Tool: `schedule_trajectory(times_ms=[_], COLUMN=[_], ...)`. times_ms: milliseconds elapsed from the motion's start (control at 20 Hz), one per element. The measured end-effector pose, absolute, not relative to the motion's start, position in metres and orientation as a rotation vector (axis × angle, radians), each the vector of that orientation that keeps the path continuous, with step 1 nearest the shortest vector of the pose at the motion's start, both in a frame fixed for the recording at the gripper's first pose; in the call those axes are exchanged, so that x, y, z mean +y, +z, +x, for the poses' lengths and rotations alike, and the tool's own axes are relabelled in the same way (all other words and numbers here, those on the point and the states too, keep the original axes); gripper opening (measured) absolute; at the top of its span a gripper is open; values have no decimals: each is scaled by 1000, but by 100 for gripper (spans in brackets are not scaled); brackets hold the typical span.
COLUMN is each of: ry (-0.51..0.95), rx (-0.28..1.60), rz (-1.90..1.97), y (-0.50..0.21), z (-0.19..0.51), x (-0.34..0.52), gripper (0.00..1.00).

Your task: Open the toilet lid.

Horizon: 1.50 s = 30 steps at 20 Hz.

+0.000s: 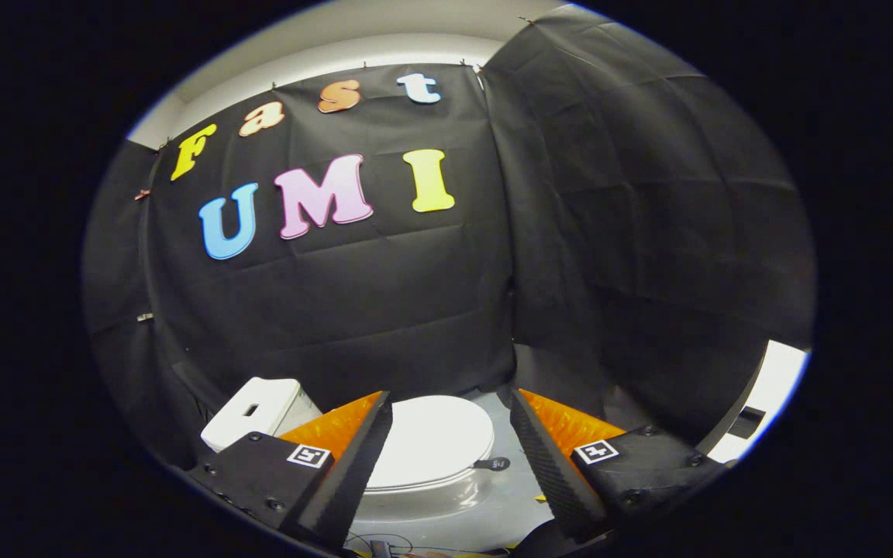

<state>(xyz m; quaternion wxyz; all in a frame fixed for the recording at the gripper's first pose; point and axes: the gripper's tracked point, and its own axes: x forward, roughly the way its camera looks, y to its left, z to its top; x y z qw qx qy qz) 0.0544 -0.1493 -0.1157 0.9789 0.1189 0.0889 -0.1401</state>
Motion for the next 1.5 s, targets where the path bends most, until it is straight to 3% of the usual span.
schedule_trajectory(times_ms=[800,1500], ry=[-390,-335], rx=[408,543], rz=[667,1251], y=[-297,-464], z=[128,164], x=[-248,-244], gripper=[98,96])
